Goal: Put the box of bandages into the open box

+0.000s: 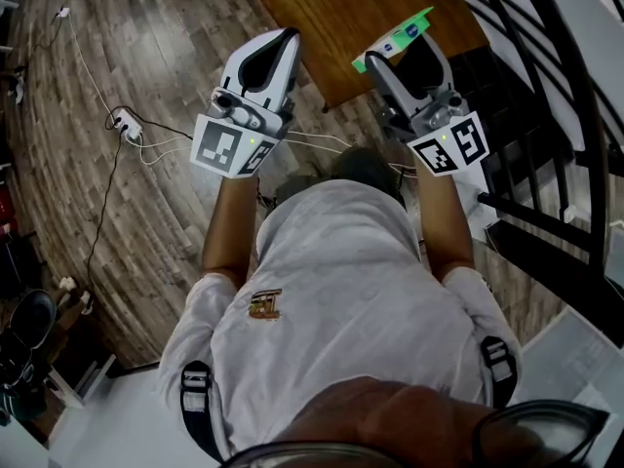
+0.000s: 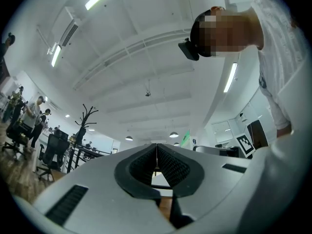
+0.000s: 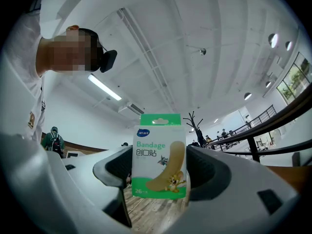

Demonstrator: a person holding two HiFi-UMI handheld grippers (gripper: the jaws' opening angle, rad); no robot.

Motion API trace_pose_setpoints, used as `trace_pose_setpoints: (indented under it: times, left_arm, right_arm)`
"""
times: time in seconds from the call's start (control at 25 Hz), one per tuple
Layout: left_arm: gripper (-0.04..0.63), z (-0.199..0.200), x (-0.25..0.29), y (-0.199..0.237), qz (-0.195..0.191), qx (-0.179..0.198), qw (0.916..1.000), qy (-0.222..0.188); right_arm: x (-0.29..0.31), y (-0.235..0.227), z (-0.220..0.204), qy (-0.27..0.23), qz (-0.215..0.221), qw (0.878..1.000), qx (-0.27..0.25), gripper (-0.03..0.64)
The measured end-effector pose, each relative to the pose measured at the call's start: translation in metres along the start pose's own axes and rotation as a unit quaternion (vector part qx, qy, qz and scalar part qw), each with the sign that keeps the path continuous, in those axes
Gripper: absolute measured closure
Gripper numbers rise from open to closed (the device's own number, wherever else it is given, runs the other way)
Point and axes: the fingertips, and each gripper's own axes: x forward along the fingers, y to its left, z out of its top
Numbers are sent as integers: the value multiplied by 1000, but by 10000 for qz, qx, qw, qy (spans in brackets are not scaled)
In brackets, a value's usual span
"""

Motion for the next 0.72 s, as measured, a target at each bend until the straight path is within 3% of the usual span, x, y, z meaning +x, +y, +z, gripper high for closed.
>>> trace_pose_setpoints:
  times: [0.4, 0.72]
  left_arm:
    - [575, 5, -11, 8, 14, -51, 9999, -91]
    - [575, 3, 0, 24, 85, 28, 9999, -139]
  right_arm:
    - [8, 4, -2, -6, -79, 9999, -67, 302]
    - [26, -6, 1, -33, 102, 9998, -191, 302]
